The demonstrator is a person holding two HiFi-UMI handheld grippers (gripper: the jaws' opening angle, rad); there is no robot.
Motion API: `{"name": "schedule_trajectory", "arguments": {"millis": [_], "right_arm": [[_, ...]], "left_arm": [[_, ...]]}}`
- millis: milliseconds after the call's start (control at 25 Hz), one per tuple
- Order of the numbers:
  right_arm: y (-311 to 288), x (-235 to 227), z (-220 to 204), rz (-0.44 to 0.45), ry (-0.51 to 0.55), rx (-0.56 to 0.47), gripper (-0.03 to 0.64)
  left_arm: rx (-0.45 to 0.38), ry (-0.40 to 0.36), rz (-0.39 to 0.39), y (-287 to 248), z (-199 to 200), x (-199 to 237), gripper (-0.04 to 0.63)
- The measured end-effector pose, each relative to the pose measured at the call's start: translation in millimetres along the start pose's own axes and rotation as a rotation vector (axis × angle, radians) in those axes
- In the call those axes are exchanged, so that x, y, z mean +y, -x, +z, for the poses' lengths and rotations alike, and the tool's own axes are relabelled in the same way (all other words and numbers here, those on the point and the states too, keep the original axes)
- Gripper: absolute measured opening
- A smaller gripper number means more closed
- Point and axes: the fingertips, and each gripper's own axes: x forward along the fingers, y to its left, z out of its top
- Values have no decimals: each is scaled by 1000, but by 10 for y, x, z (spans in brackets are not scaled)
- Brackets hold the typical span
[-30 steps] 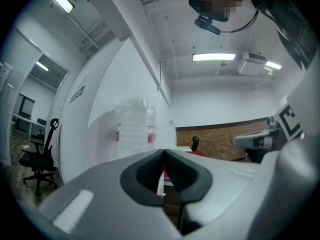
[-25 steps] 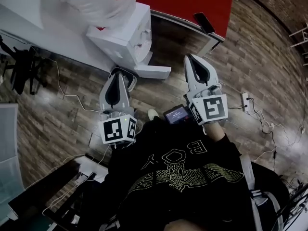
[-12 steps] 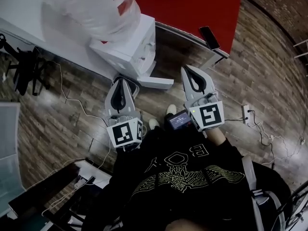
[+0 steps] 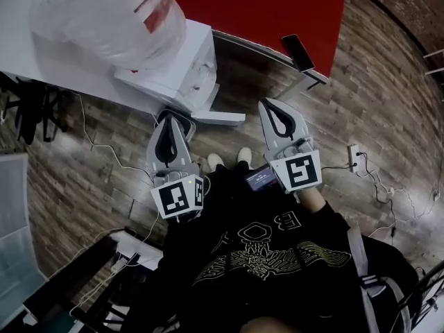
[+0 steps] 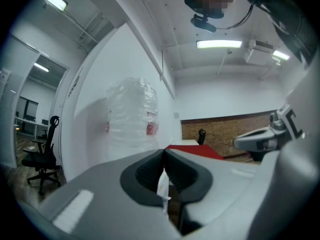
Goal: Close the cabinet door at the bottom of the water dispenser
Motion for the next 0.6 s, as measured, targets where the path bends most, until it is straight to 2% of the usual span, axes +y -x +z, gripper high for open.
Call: {"name": "schedule_trajectory", "arguments": {"millis": [280,440,600], "right_arm": [[-218,-35,-55,-18,28,25,-3],[-365,-1,-111,-28,25,60,-3],[-564,45,-216,-36,57,82,2]], "left_arm": [[16,-23,-57,-274,-138,-8,6],[32,-2,-176,-472,-241,-113,8],[59,0,-234,-671,-404,-116,8]]}}
